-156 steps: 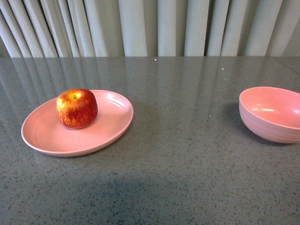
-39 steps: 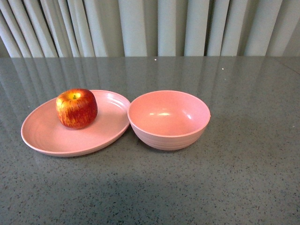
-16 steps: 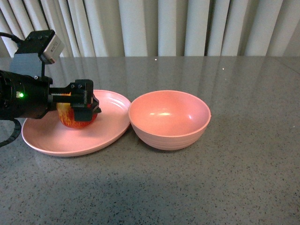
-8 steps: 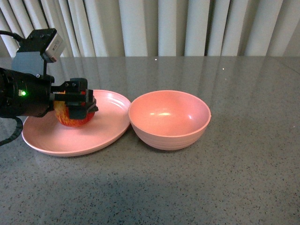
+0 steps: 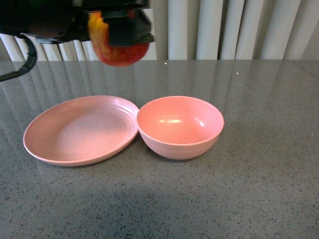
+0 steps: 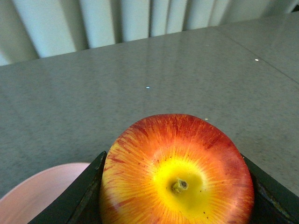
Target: Move apple from plate to bowl
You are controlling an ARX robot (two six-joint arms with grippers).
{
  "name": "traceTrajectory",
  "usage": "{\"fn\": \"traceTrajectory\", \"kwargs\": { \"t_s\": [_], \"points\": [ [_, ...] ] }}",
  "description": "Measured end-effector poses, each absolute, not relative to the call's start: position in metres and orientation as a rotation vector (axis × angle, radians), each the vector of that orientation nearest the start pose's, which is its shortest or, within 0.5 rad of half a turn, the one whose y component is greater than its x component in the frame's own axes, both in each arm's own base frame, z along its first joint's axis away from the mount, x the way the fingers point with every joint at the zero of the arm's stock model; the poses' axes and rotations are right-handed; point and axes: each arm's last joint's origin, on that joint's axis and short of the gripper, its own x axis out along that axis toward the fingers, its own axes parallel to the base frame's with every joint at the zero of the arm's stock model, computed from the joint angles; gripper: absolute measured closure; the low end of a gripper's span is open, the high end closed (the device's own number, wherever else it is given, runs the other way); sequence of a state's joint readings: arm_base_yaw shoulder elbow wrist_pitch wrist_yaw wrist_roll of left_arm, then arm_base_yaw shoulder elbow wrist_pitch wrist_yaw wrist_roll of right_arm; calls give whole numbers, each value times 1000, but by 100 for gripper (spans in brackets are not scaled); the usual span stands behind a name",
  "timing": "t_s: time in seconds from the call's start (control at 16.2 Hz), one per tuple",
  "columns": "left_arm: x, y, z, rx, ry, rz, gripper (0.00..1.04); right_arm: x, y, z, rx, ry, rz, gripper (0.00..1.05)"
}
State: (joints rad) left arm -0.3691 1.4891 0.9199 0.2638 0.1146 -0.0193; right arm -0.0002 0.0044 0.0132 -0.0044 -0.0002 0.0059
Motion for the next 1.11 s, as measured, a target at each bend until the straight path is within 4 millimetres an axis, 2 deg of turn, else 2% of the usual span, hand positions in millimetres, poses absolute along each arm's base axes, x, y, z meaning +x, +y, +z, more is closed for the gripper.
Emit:
{"fn": "traceTrajectory", "kwargs": {
  "t_s": [0.12,0.37,0.68,1.11],
  "points": [
    [298,-149,249,41,331,-538,36,97,0,167,6,-4,0,7],
    [303,-176,222,60,400,-567,37,97,0,167,6,-4,0,7],
    [317,-191,190,33,474,-566,37,97,0,167,6,-4,0,7],
    [334,-202,166,20,508,-545,37,97,0,167,6,-4,0,7]
  ]
}}
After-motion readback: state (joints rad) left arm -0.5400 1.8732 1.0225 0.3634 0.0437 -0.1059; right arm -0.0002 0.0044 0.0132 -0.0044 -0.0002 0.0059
